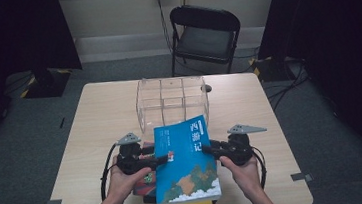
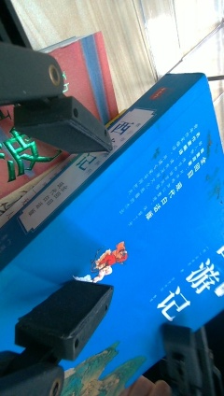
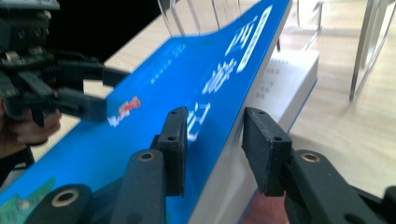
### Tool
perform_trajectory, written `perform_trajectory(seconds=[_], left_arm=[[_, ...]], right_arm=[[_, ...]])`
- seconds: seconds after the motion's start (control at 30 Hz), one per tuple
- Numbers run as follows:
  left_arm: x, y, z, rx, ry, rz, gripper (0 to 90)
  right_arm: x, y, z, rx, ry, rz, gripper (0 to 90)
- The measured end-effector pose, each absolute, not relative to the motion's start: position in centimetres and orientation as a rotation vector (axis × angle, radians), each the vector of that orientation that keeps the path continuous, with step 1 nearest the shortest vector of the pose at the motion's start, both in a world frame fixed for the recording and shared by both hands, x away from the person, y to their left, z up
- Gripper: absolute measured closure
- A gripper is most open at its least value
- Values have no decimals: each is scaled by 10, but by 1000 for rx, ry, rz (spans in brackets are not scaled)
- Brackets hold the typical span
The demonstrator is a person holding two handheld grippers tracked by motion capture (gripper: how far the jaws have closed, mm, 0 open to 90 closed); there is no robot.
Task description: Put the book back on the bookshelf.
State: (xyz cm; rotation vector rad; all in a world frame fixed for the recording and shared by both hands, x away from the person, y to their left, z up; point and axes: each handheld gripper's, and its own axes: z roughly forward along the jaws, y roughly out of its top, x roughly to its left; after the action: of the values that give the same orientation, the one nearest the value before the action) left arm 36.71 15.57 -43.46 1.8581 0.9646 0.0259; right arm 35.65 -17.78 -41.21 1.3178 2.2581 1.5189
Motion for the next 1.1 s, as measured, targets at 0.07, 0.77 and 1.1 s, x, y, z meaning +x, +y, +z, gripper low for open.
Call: perform_trajectory(seconds=[0.07, 0.77, 1.1], left_arm=[[367, 156, -435, 1855, 965, 24, 258], [373, 152, -434, 1868, 980, 26, 215], [375, 151, -434, 1880, 973, 28, 202]], right_arm=[[356, -179, -416, 1332, 2265, 1539, 620], [392, -159, -418, 1252, 2457, 1612, 574], [411, -157, -418, 1255, 2507, 1596, 565]])
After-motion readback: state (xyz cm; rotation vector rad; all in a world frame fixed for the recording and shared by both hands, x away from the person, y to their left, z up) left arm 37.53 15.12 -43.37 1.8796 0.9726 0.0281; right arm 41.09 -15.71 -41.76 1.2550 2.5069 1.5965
